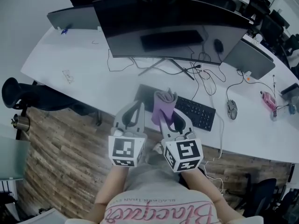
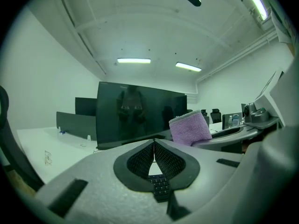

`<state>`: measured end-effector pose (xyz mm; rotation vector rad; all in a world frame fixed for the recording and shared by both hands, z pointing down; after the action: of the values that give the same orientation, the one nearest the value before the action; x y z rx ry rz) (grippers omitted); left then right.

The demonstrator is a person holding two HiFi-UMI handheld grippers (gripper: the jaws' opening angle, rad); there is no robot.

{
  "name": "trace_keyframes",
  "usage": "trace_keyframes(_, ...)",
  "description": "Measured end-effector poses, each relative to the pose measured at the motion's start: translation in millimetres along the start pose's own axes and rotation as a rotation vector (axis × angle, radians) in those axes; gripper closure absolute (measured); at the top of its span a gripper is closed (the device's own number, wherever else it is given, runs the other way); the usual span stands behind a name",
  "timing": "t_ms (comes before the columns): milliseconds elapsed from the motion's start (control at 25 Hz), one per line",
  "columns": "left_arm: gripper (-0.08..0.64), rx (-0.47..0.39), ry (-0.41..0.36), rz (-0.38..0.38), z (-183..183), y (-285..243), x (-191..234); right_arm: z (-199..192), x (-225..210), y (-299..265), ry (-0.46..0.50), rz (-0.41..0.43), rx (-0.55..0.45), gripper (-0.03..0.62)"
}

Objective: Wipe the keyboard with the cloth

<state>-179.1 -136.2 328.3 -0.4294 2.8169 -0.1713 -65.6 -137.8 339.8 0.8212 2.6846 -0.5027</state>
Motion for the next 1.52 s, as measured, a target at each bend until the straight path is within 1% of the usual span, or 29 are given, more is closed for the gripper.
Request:
trace_keyframes(120,0.555,0.021,0.019,0.001,-5,-23,9,6,-14,-16,-0.017,-0.009,0.011,0.502)
trace_keyframes(320,0.555,0.051,0.027,-0.015,-11,-54,18,13,-34,-38,-0.058,-0.010,0.029,0.502)
trace_keyframes(440,0.555,0.092,0.038,-0.027,-21,-66,22,15,-42,-53,-0.087,-0.005,0.034,0.502)
trace_keyframes(520,0.555,0.119,0.038,-0.017,-27,-70,29,16,-45,-63,-0.109,-0.007,0.039,0.502)
trace_keyframes(600,0.555,0.140,0.054,-0.018,-34,-71,34,14,-46,-72,-0.133,-0.014,0.057,0.502)
trace_keyframes(800,0.555,0.179,0.096,-0.060,-53,-77,49,0,-45,-95,-0.177,-0.022,0.116,0.502)
trace_keyframes(960,0.555,0.223,0.094,-0.093,-73,-89,60,-21,-43,-116,-0.183,-0.025,0.201,0.502)
trace_keyframes(1200,0.555,0.276,0.093,-0.147,-102,-110,79,-49,-39,-158,-0.256,-0.084,0.298,0.502)
trace_keyframes(1440,0.555,0.342,0.103,-0.223,-141,-126,92,-78,-36,-200,-0.264,-0.154,0.391,0.502)
trace_keyframes(1520,0.555,0.356,0.104,-0.247,-151,-131,95,-87,-37,-211,-0.282,-0.180,0.421,0.502)
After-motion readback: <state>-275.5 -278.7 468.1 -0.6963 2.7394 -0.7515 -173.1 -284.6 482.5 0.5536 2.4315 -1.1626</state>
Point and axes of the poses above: the fingertips, and each gripper's own axes: y backward along the fingers, x to its left, z out of its top, the point moved 4 cm from there along y, backward along the fingers, and after that the axes turned 14 degrees about -y, right-handed, at the moved point
